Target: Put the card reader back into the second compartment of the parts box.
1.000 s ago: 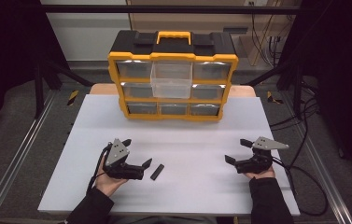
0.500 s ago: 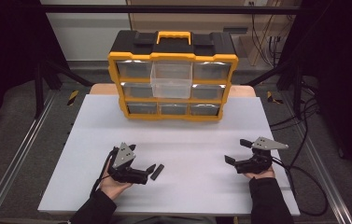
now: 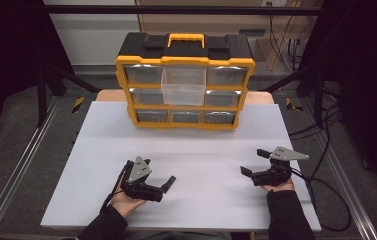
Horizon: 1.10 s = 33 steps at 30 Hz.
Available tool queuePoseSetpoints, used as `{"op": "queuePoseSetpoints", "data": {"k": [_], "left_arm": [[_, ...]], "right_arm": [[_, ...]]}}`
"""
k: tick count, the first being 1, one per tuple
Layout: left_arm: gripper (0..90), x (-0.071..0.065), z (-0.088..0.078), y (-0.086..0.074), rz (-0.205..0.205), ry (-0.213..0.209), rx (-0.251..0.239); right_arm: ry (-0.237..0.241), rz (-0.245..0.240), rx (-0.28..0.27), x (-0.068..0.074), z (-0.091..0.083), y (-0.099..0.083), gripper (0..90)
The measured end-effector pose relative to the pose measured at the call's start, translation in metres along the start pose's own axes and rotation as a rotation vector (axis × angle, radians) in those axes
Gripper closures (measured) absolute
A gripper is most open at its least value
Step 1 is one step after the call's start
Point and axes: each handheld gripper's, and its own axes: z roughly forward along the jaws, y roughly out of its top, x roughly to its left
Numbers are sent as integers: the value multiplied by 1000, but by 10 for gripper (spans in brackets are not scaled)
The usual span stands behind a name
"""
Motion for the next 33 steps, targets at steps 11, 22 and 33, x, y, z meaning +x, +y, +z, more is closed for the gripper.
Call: {"op": "queuePoseSetpoints", "data": {"k": [11, 22, 33], "left_arm": [[13, -5, 9, -4, -20, -26, 67], [89, -9, 18, -13, -47, -38, 161], [226, -10, 24, -17, -77, -54, 220]], "right_arm": [[-1, -1, 4, 0, 0, 0, 3], [-1, -3, 5, 0, -1, 0, 2], [1, -4, 3, 0, -1, 0, 3]]}}
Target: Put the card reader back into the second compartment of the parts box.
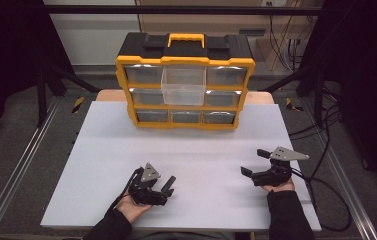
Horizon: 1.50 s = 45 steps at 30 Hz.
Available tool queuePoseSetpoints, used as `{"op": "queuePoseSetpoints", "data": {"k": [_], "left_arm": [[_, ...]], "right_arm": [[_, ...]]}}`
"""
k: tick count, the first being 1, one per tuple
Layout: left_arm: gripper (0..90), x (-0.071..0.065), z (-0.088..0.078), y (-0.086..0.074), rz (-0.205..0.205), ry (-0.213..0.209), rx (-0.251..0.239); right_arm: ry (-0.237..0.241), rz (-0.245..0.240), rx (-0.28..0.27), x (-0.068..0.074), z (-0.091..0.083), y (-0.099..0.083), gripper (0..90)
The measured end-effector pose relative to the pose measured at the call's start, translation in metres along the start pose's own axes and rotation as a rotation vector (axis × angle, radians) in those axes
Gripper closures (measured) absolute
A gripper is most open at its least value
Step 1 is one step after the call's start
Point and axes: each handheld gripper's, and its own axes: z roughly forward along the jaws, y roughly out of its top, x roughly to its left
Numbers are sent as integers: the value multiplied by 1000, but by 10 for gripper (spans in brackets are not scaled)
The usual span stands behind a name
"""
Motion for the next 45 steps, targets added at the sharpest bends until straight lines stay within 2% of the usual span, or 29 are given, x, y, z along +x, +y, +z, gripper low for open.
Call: {"op": "queuePoseSetpoints", "data": {"k": [4, 12, 21, 32, 45], "left_arm": [[307, -2, 0, 0, 1, 4, 9], [455, -3, 1, -1, -1, -18, 16], [586, -4, 2, -1, 9, -22, 33], [670, -5, 4, -1, 2, -6, 45], [712, -4, 4, 0, -4, 7, 54]], "right_arm": [[-1, 0, 1, 0, 0, 0, 3], [0, 0, -1, 0, 0, 0, 4], [1, 0, 0, 0, 0, 0, 4], [2, 0, 0, 0, 0, 0, 4], [2, 2, -1, 0, 0, 0, 5]]}}
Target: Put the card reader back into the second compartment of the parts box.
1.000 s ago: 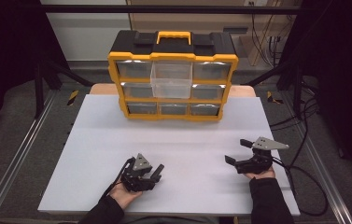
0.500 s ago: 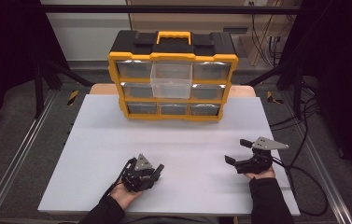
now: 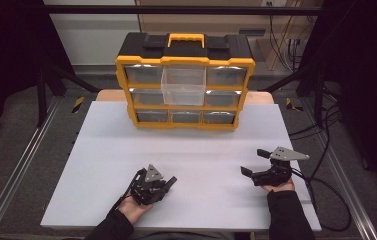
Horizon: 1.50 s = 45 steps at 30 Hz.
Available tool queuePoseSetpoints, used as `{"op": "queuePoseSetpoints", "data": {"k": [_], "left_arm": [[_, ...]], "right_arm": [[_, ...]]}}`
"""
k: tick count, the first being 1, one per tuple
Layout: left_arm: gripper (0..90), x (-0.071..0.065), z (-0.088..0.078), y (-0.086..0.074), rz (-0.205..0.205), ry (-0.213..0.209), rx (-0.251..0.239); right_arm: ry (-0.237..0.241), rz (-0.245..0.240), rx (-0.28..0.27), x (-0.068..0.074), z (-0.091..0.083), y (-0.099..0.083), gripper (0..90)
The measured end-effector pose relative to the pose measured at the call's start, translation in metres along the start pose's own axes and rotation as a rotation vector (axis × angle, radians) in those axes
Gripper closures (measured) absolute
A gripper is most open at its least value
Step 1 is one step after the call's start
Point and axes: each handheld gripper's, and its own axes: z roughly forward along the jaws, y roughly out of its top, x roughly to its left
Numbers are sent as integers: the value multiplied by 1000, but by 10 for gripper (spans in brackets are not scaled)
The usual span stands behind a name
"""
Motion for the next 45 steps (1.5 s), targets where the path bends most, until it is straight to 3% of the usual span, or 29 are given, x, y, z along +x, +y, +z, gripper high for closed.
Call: {"op": "queuePoseSetpoints", "data": {"k": [21, 45], "left_arm": [[722, 4, -1, 0, 0, -16, -1], [722, 9, -15, 5, 0, -15, -65]], "right_arm": [[1, -1, -1, 0, 0, 0, 4], [3, -2, 7, 0, 1, 0, 5]]}}
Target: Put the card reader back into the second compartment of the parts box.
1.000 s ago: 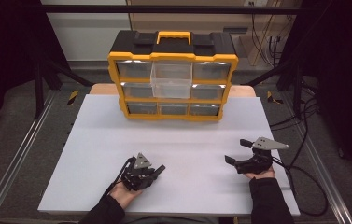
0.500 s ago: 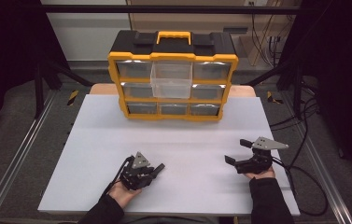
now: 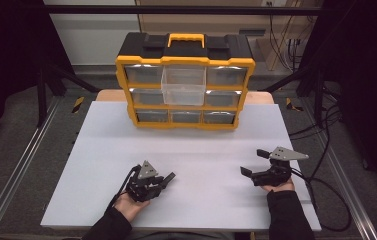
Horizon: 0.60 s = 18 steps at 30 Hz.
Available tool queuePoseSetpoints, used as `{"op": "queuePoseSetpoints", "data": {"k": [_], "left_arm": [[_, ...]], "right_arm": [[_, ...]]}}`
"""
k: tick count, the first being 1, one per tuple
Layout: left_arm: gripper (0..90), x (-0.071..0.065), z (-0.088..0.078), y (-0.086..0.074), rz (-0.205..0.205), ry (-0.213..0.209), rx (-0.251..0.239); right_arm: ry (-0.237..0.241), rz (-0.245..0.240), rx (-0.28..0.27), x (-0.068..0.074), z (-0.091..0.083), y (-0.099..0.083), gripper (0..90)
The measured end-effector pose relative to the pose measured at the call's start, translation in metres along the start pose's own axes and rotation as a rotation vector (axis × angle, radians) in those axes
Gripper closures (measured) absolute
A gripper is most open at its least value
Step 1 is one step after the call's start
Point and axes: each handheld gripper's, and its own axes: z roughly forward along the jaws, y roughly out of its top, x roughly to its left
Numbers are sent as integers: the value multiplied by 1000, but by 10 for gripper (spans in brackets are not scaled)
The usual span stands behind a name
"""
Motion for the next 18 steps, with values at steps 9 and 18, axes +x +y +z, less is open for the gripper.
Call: {"op": "queuePoseSetpoints", "data": {"k": [9, 18], "left_arm": [[722, 4, -6, 3, -7, 4, -16], [722, 9, -13, 6, -16, 11, -35]], "right_arm": [[-1, -1, -2, 0, 0, 0, 5], [0, 1, 2, 0, 0, 0, 5]]}}
